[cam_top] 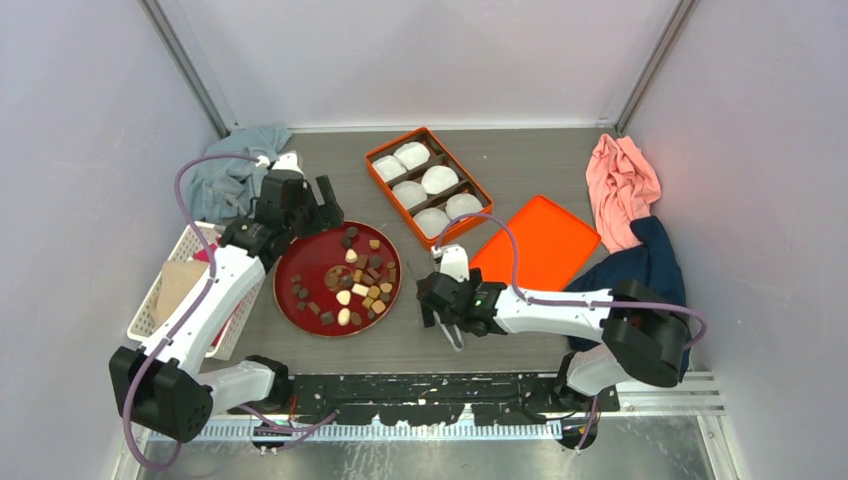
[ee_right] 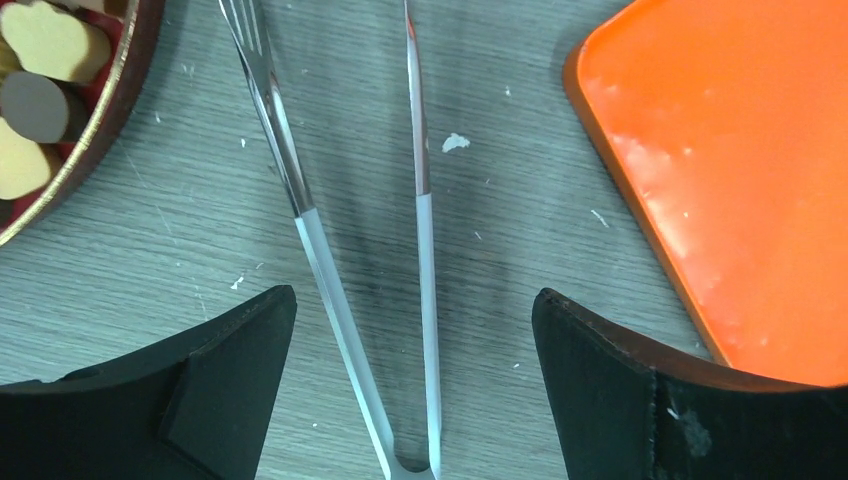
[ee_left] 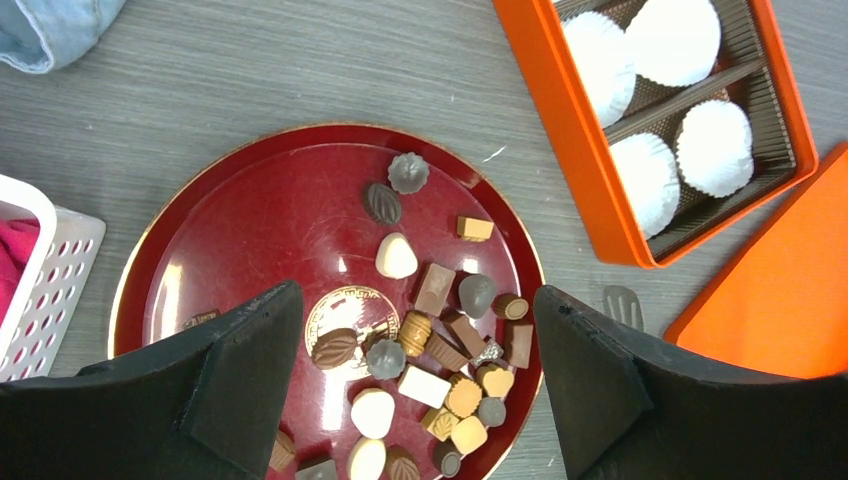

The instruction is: Pack the chocolate

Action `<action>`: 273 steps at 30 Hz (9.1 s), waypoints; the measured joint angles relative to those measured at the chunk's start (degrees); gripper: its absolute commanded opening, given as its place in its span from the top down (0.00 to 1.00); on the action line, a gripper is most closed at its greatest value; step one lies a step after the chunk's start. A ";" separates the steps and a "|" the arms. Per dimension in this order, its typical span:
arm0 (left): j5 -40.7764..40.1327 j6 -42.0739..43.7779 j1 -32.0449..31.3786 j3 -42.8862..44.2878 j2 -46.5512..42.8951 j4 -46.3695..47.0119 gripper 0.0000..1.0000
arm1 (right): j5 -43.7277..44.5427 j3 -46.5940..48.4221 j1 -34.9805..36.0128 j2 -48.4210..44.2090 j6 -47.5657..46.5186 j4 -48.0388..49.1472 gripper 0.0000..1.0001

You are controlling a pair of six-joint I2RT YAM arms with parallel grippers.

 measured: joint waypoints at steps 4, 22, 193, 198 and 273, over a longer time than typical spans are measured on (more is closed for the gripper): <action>0.07 0.04 0.00 -1.68 -0.20 0.37 0.14 | -0.48 -0.61 0.04 1.86 0.02 1.22 0.11; 2.49 0.31 0.00 -1.62 2.80 0.61 0.14 | 1.70 0.55 0.15 10.32 0.24 9.99 0.43; 0.55 4.09 6.49 6.82 5.88 -15.08 0.16 | -19.37 63.80 -5.60 41.13 -21.75 -41.42 0.51; 0.55 4.09 6.49 6.82 5.88 -15.08 0.16 | -19.41 64.61 -5.60 41.16 -22.05 -41.44 0.64; 5.01 0.70 9.97 5.07 5.51 -17.81 0.15 | -20.76 104.26 -26.82 64.50 -28.13 -32.61 0.71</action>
